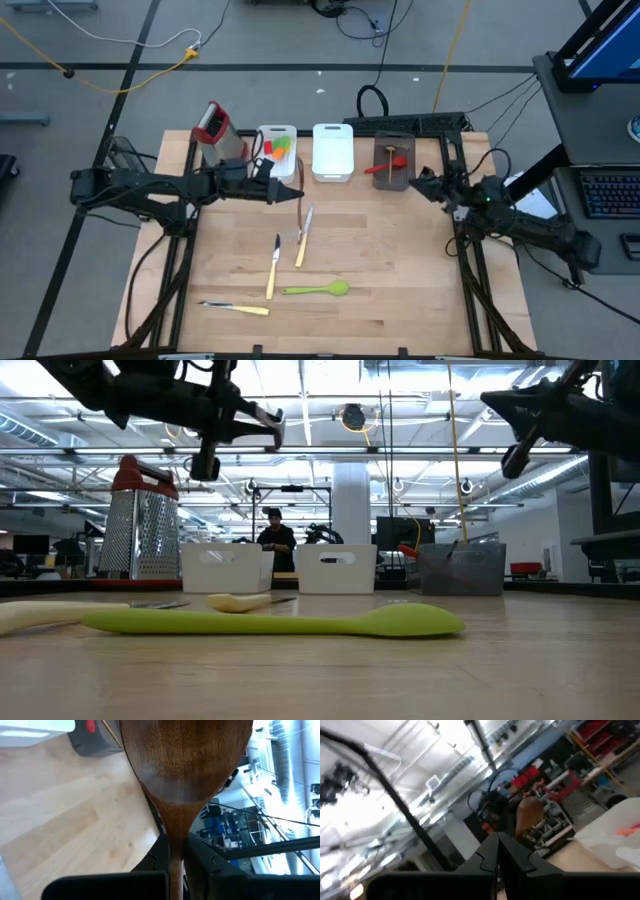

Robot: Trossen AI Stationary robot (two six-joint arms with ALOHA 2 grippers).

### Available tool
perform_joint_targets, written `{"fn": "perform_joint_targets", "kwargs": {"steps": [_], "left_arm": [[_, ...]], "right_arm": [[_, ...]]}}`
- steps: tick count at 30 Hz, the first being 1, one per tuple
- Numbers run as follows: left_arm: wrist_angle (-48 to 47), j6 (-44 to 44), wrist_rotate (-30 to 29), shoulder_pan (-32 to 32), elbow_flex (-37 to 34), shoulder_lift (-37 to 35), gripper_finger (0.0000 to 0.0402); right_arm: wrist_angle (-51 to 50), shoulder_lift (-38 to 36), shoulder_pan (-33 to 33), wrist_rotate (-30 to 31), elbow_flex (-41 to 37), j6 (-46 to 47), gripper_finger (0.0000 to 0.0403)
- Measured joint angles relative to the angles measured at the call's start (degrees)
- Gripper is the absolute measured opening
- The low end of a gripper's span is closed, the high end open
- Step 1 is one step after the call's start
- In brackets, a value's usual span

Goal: Pick & Place Kitchen Items
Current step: Put the brown serving spoon into the black bin

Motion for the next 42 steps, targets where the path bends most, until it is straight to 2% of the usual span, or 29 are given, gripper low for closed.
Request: {"fn": "perform_joint_targets", "kwargs": {"steps": [5, 10, 20, 24, 29, 32, 37, 42], "left_arm": [[0.37, 0.36, -2.06, -1.66, 3.69, 4.46, 0.0017], [0.39, 4.34, -3.36, -2.51, 9.62, 9.06, 0.0017], [0.12, 13.09, -3.75, -2.67, 21.52, 16.03, 0.0017], [-2.35, 16.45, -4.12, -3.00, 25.07, 17.24, 0.0017], [-7.18, 21.54, -7.40, -4.10, 28.32, 17.84, 0.0017], [-7.43, 22.95, -9.57, -4.77, 28.89, 17.58, 0.0017], [-7.68, 23.10, -11.24, -5.73, 28.83, 17.71, 0.0017], [-9.22, 23.49, -14.17, -6.32, 28.81, 17.73, 0.0017]], "right_arm": [[-0.22, 7.07, 4.41, 0.07, 4.96, -4.87, 0.0004], [-0.67, 16.00, 9.02, 0.06, 10.15, -9.14, 0.0016], [-0.19, 33.08, 16.43, 0.22, 20.17, -16.02, 0.0123], [-0.44, 38.30, 17.93, 2.05, 22.89, -18.50, 0.0165], [-0.12, 42.66, 19.11, 1.90, 25.77, -19.89, 0.0209], [-0.20, 44.47, 19.79, 4.06, 26.90, -22.94, 0.0226], [0.03, 46.30, 20.42, 8.89, 28.33, -24.88, 0.0238], [0.79, 47.62, 21.08, 9.27, 29.78, -24.71, 0.0242]]}}
